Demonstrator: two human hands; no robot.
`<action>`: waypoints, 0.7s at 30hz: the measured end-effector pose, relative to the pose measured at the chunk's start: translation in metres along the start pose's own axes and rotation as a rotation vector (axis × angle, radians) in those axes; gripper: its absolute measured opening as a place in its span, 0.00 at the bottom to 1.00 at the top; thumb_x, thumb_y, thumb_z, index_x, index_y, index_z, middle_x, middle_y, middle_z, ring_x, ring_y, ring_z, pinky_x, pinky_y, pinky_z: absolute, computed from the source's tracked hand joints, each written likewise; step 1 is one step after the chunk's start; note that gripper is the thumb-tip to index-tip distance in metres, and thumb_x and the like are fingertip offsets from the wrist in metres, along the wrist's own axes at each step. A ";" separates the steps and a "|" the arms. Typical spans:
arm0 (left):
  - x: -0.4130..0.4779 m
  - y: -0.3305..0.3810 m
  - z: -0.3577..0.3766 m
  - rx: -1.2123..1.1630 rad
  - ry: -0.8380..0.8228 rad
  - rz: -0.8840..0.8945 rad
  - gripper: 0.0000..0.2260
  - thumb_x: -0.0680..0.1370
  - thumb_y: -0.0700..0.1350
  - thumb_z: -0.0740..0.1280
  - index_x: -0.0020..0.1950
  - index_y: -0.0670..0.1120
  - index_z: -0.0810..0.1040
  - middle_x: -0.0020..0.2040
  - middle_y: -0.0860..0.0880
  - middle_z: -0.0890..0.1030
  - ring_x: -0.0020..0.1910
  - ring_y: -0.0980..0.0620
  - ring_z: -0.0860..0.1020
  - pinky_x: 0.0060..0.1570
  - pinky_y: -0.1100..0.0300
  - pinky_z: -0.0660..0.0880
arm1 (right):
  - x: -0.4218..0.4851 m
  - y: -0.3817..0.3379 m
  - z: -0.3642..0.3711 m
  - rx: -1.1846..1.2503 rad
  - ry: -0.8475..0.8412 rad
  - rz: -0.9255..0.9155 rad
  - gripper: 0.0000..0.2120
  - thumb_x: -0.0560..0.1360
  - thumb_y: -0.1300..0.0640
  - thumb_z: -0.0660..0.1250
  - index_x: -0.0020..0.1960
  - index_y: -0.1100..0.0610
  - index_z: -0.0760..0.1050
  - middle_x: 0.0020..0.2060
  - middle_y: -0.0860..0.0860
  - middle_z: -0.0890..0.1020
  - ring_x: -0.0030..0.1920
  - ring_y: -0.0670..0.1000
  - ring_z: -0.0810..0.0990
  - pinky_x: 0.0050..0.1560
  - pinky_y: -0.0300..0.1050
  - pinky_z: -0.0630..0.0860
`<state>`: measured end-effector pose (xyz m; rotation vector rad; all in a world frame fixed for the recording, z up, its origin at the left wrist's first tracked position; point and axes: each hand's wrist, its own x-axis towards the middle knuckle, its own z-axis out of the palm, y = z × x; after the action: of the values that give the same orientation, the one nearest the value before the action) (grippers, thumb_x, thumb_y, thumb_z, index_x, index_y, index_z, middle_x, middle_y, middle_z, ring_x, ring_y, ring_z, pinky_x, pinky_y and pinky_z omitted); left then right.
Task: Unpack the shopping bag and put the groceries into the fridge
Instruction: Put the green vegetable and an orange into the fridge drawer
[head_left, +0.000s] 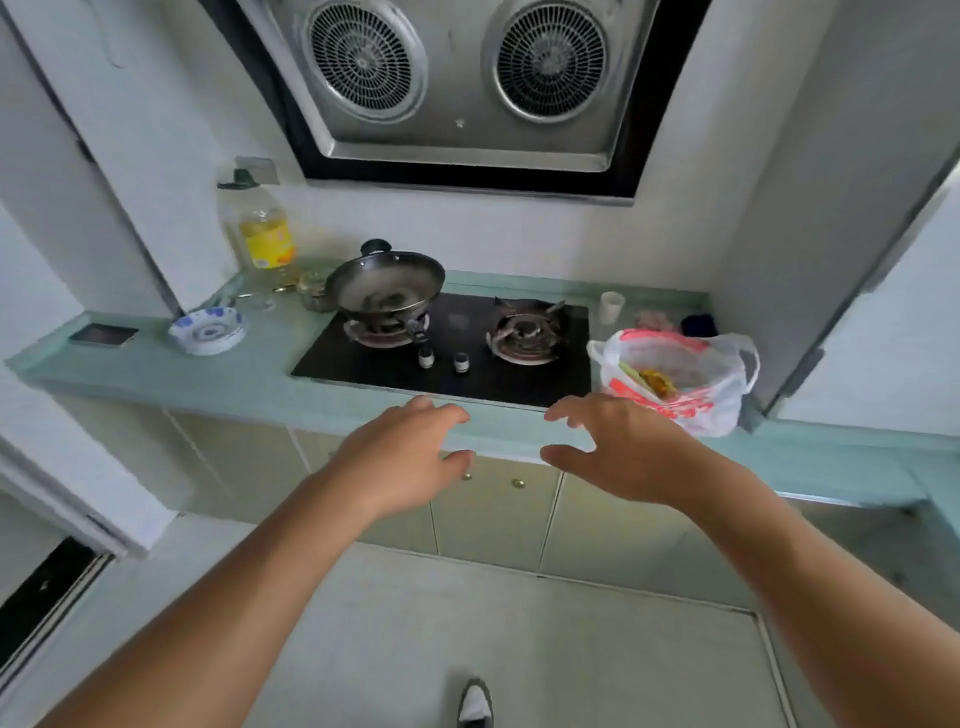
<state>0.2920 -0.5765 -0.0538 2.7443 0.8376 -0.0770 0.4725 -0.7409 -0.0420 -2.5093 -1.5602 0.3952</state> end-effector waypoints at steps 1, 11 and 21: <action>0.023 0.008 0.002 0.003 -0.007 0.034 0.23 0.80 0.61 0.60 0.74 0.59 0.66 0.68 0.54 0.70 0.64 0.50 0.73 0.59 0.49 0.74 | 0.009 0.015 -0.004 0.002 0.012 0.033 0.24 0.78 0.37 0.63 0.71 0.45 0.69 0.63 0.49 0.78 0.59 0.52 0.78 0.61 0.50 0.76; 0.202 0.082 0.024 0.041 -0.153 0.296 0.22 0.81 0.59 0.60 0.74 0.58 0.65 0.67 0.52 0.70 0.62 0.49 0.73 0.56 0.49 0.76 | 0.066 0.137 -0.025 0.143 0.054 0.299 0.24 0.78 0.41 0.67 0.71 0.48 0.72 0.65 0.48 0.78 0.62 0.53 0.78 0.65 0.50 0.74; 0.330 0.152 0.060 0.091 -0.210 0.375 0.19 0.80 0.58 0.61 0.70 0.55 0.69 0.63 0.51 0.72 0.62 0.48 0.73 0.54 0.48 0.76 | 0.134 0.267 -0.029 0.175 0.033 0.330 0.21 0.79 0.43 0.65 0.69 0.48 0.74 0.65 0.49 0.79 0.61 0.53 0.79 0.61 0.46 0.74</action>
<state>0.6524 -0.5355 -0.1177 2.8615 0.2647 -0.3285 0.7656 -0.7388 -0.1055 -2.6166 -1.0465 0.5045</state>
